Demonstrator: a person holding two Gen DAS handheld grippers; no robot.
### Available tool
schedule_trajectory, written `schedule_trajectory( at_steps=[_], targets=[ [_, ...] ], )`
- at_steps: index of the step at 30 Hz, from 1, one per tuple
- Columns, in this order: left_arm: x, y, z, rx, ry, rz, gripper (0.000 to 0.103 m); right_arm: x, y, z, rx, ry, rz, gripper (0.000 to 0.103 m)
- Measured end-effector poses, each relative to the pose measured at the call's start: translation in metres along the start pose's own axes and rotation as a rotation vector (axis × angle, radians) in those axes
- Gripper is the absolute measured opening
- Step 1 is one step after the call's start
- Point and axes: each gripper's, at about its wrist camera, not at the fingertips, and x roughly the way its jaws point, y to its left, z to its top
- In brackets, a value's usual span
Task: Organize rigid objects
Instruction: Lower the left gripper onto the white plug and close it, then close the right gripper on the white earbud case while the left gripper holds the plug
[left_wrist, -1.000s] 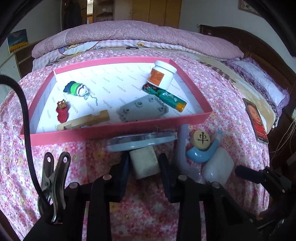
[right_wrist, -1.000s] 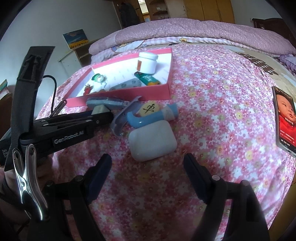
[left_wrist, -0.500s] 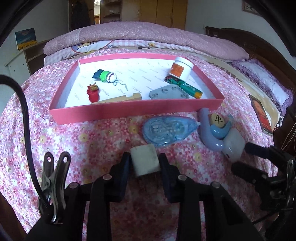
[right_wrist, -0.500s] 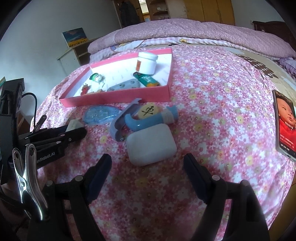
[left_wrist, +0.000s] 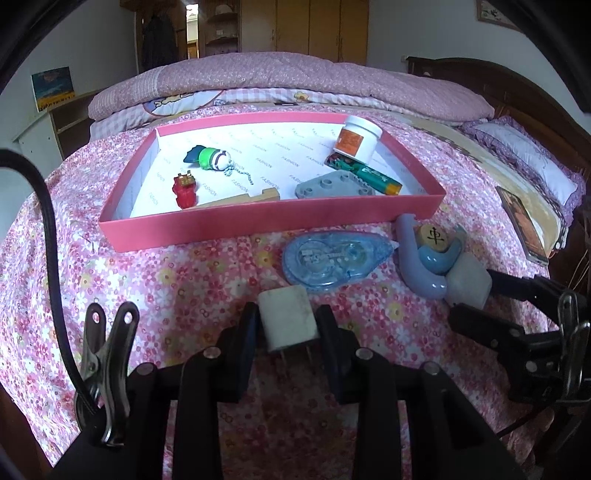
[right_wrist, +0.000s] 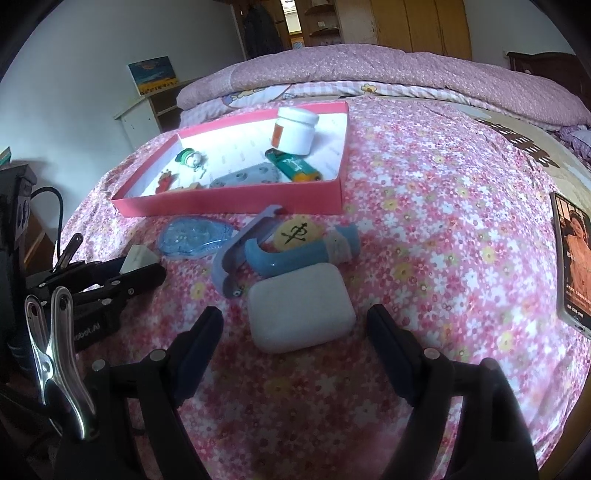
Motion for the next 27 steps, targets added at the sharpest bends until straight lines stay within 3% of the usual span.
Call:
schedule_trajectory(
  at_steps=[5,10,16,27],
  targets=[
    [-0.001,0.000,0.000,-0.008,0.001,-0.008,0.033,0.007,0.010,0.004,-0.055,0.013,-0.050,0.081],
    [-0.002,0.002,0.001,-0.012,0.004,-0.015,0.033,0.006,0.011,0.002,-0.078,0.003,-0.116,0.059],
    [-0.006,0.007,0.002,-0.033,0.026,-0.059,0.026,-0.001,0.007,0.000,-0.038,-0.005,-0.095,0.059],
    [-0.023,0.013,0.001,-0.048,0.001,-0.087,0.026,-0.012,0.009,-0.001,0.026,-0.010,-0.013,0.059]
  ],
)
